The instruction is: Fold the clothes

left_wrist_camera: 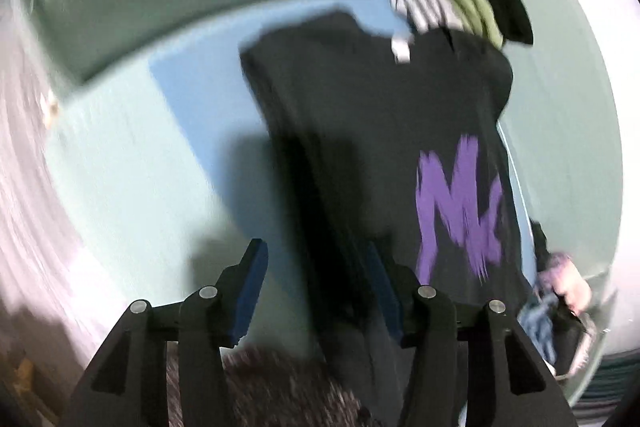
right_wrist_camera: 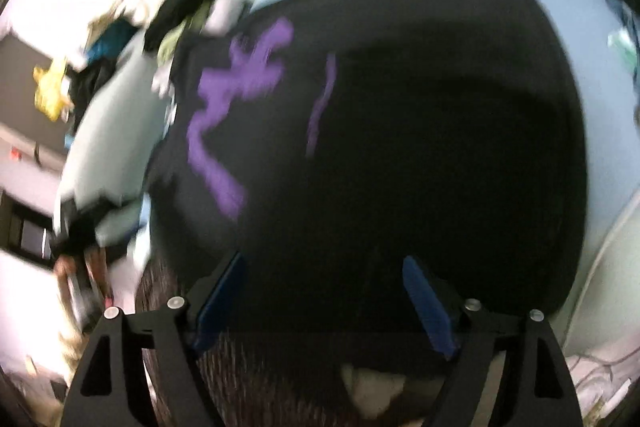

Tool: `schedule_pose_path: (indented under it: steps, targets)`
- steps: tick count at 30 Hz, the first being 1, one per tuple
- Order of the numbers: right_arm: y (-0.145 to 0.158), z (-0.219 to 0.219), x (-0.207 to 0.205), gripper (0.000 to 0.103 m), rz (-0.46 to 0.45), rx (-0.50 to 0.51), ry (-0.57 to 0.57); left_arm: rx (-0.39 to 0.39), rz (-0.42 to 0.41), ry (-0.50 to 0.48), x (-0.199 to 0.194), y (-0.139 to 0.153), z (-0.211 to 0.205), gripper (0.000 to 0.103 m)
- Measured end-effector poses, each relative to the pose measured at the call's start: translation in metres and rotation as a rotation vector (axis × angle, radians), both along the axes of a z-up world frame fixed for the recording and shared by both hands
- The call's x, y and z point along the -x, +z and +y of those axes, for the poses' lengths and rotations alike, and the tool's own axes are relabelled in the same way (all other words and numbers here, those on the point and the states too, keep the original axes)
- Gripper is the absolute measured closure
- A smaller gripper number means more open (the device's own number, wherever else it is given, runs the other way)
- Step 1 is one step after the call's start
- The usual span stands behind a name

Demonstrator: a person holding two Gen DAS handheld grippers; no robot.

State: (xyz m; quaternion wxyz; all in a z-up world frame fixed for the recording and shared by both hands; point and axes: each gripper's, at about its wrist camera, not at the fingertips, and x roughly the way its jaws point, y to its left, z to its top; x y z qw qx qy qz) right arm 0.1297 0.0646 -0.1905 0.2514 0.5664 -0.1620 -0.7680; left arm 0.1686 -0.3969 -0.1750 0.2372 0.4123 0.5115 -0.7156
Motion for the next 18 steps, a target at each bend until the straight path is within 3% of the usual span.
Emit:
schedule_pose_path:
  steps: [2, 4, 7, 13, 18]
  targets:
    - [-0.001, -0.001, -0.013, 0.019, -0.011, -0.001, 0.017, -0.056, 0.037, 0.015, -0.006, -0.005, 0.006, 0.049]
    - [-0.001, 0.005, -0.026, 0.019, -0.009, 0.012, 0.013, -0.111, 0.137, -0.003, -0.013, -0.004, 0.014, 0.049]
    - [0.002, 0.026, -0.036, 0.019, -0.006, 0.033, -0.046, -0.147, 0.225, -0.080, -0.010, 0.003, 0.024, 0.049]
    - [0.018, 0.079, -0.041, 0.019, 0.046, 0.037, -0.226, -0.057, 0.153, -0.296, 0.023, 0.016, 0.047, 0.049]
    - [0.030, 0.102, -0.056, 0.019, 0.099, 0.026, -0.287, 0.024, 0.055, -0.472, 0.052, 0.010, 0.069, 0.050]
